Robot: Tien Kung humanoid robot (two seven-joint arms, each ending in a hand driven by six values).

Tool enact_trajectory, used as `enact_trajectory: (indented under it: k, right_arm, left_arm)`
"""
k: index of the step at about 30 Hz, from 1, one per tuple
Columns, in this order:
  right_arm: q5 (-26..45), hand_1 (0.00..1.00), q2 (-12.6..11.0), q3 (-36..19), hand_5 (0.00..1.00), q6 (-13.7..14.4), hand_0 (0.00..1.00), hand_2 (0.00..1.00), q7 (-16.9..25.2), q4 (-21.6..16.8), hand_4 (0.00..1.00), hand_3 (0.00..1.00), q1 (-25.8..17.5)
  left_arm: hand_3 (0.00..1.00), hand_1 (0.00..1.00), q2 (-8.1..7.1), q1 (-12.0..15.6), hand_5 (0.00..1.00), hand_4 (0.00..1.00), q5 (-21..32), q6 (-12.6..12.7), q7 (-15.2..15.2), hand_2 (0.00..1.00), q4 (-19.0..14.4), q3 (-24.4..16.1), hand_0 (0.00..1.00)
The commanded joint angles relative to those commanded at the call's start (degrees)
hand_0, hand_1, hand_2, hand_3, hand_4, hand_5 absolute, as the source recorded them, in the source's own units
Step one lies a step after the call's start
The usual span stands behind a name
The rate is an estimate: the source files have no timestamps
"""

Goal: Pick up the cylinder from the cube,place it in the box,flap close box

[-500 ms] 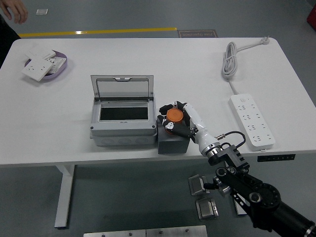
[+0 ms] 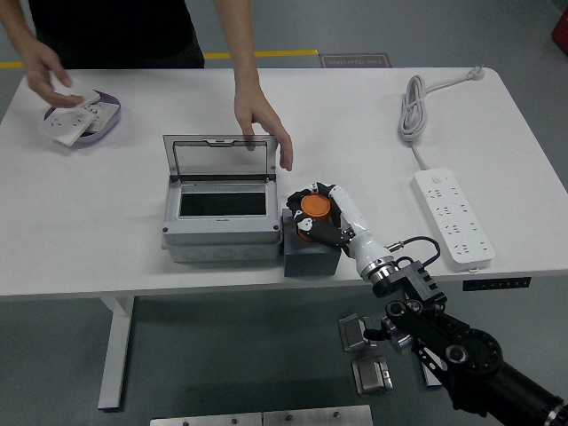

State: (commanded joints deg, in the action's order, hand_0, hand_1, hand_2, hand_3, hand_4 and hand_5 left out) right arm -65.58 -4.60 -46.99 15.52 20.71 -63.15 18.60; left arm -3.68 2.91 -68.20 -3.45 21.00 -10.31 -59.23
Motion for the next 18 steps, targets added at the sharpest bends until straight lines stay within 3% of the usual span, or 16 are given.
enact_trajectory:
  k: [1,10,18]
  right_arm:
    - [0.0,0.493,0.0,0.0,0.002,0.1,0.449,0.450,0.0,0.0,0.002,0.403,0.1]
    - [-1.5,0.469,-0.4,-0.4,0.002,1.9,0.400,0.430,-0.9,-1.6,0.002,0.368,1.5]
    - [-8.6,0.455,0.0,2.6,0.002,5.7,0.382,0.423,-6.2,-3.9,0.002,0.343,6.8]
  left_arm:
    - [0.553,0.632,0.00,0.0,0.291,0.618,0.0,0.0,0.0,0.549,0.0,0.0,0.587]
    - [0.552,0.633,0.07,0.1,0.302,0.623,-0.8,0.0,0.3,0.549,0.0,-0.3,0.587]
    - [0.553,0.633,0.12,0.3,0.306,0.624,-1.8,-0.1,0.9,0.550,0.0,-1.4,0.588]
